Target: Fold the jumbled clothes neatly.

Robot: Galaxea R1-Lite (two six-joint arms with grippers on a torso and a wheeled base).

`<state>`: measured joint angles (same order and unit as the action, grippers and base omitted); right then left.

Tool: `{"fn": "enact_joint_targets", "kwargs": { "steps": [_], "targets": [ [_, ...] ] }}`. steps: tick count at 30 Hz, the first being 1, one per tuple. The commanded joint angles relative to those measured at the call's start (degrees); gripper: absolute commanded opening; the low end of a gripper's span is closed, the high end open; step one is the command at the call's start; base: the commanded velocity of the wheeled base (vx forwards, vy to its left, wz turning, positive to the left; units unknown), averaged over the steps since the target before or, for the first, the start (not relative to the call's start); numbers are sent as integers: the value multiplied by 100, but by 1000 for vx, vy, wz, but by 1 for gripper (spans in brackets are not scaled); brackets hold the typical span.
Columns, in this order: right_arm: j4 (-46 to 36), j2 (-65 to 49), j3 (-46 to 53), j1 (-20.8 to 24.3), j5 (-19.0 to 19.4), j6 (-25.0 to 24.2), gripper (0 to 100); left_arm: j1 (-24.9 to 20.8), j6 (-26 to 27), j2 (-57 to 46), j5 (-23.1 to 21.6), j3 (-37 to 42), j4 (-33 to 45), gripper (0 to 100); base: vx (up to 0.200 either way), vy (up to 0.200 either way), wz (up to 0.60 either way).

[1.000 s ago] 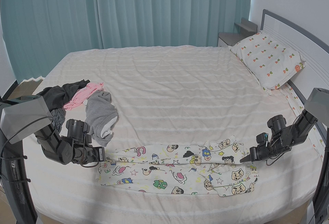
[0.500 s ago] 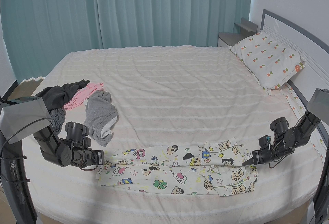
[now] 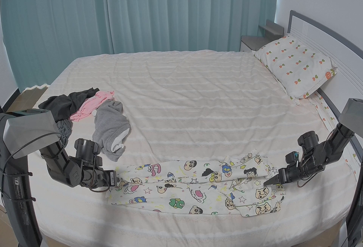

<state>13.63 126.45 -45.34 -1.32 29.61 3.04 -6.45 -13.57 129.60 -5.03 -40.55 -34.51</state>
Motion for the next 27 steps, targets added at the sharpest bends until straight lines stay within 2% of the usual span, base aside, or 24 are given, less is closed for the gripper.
{"fn": "enact_joint_targets", "kwargs": {
  "steps": [1,4,5,8,14,18,20,22,23,24,26,27],
  "targets": [
    [-36,-481,60,-70,27,-49,100,74,-111,4,2,12,-170,100,0,0,0],
    [-27,-806,166,-70,27,-57,100,144,-471,-66,2,12,-275,100,0,0,0],
    [-27,-1070,209,-18,10,-163,100,188,-893,-189,-59,12,-311,100,0,0,0],
    [-27,-1378,218,61,1,-453,100,214,-1254,-391,-455,152,-293,100,0,0,0],
    [17,-1615,209,334,1,-980,100,478,-1271,-453,-551,267,-328,100,0,0,0],
    [175,-1527,34,650,-8,-1692,100,680,-1333,-515,-683,451,-460,100,0,0,0],
    [456,-1281,-81,844,-61,-2132,100,742,-1605,-594,-903,636,-741,100,0,0,0],
    [562,-1193,-107,896,-105,-2255,100,750,-1763,-629,-964,680,-829,100,0,0,0],
    [1045,-719,-309,1107,-509,-2712,100,759,-2730,-796,-1325,785,-1119,100,0,0,0],
    [1230,-464,-432,1186,-711,-2870,100,750,-3143,-840,-1500,811,-1207,100,0,0,0],
    [1458,-112,-634,1309,-1054,-3090,100,742,-3600,-857,-1790,882,-1383,100,0,0,0],
    [1476,-59,-661,1327,-1107,-3134,100,742,-3653,-857,-1843,908,-1418,100,0,0,0]
  ]
}}
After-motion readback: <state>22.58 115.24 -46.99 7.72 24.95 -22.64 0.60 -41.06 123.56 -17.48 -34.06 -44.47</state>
